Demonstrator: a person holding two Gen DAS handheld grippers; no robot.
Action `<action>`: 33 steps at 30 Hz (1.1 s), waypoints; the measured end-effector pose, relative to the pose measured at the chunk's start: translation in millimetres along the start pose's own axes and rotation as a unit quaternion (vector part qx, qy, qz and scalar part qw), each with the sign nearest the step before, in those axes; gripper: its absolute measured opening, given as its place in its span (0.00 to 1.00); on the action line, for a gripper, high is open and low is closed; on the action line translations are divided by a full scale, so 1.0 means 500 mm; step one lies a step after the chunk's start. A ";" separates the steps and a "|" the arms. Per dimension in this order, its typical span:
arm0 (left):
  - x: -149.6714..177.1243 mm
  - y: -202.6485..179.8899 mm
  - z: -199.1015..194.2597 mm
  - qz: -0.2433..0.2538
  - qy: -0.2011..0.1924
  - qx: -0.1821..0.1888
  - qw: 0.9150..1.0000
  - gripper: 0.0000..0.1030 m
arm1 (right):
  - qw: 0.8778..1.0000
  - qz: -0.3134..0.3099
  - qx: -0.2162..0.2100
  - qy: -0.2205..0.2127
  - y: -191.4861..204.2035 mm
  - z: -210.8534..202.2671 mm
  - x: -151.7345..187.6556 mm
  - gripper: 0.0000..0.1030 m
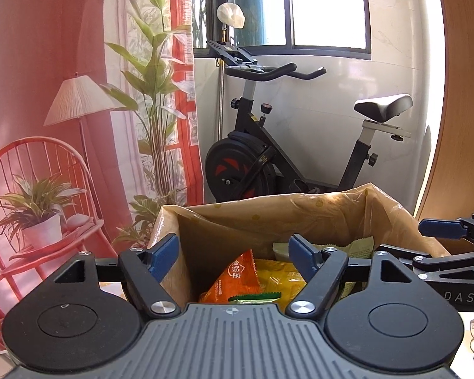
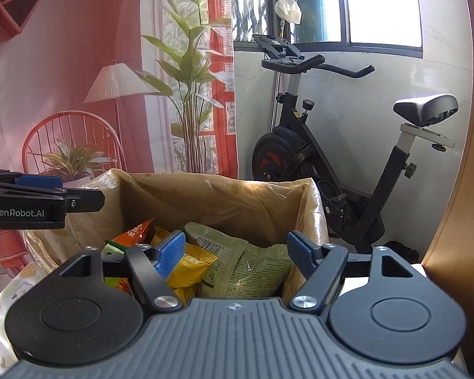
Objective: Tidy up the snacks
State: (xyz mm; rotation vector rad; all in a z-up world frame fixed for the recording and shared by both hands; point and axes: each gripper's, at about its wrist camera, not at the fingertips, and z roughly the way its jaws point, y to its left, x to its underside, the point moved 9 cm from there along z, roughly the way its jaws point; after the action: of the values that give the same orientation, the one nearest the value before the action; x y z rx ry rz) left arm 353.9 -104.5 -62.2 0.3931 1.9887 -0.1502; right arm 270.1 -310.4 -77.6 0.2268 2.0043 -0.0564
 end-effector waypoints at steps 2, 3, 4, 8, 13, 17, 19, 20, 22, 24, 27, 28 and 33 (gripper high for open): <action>-0.012 0.008 -0.030 0.002 -0.013 -0.003 1.000 0.84 | 1.000 0.004 -0.007 -0.007 0.011 -0.022 -0.012 0.86; -0.019 0.012 -0.050 0.003 -0.021 -0.006 1.000 0.85 | 1.000 0.005 -0.008 -0.011 0.016 -0.032 -0.017 0.90; -0.025 0.015 -0.069 0.003 -0.027 -0.009 1.000 0.86 | 1.000 0.009 -0.008 -0.016 0.022 -0.047 -0.024 0.92; -0.041 0.019 -0.150 0.014 -0.056 -0.021 0.998 0.89 | 1.000 0.009 -0.006 -0.017 0.047 -0.099 -0.039 0.96; -0.044 0.010 -0.254 0.029 -0.081 -0.028 0.996 0.92 | 1.000 -0.001 0.006 -0.030 0.080 -0.180 -0.049 0.98; -0.040 0.002 -0.322 0.013 -0.089 -0.018 0.996 0.93 | 0.999 0.001 0.017 -0.046 0.101 -0.238 -0.048 0.99; -0.039 0.000 -0.346 0.009 -0.096 -0.026 0.995 0.93 | 0.998 0.009 0.012 -0.054 0.113 -0.265 -0.049 0.99; -0.038 -0.001 -0.353 0.007 -0.098 -0.029 0.995 0.93 | 0.998 0.013 0.010 -0.058 0.117 -0.277 -0.050 0.99; -0.034 0.001 -0.373 -0.005 -0.102 -0.037 0.994 0.93 | 0.998 0.021 0.006 -0.065 0.122 -0.299 -0.053 0.99; -0.029 0.004 -0.386 -0.016 -0.104 -0.044 0.993 0.93 | 0.997 0.026 0.004 -0.072 0.124 -0.316 -0.056 0.99; -0.023 0.008 -0.394 -0.024 -0.102 -0.052 0.993 0.93 | 0.997 0.024 0.007 -0.074 0.124 -0.331 -0.056 0.99; -0.021 0.009 -0.396 -0.026 -0.100 -0.052 0.993 0.93 | 0.997 0.022 0.008 -0.075 0.124 -0.335 -0.055 0.99; -0.020 0.012 -0.401 -0.037 -0.098 -0.052 0.993 0.93 | 0.997 0.025 0.008 -0.073 0.122 -0.342 -0.048 0.99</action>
State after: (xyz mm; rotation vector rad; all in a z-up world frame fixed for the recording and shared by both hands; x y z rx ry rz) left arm 188.2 -45.4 34.9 0.2293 1.8088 -0.1269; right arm 139.1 -229.6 21.4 0.2751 1.8525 -0.0564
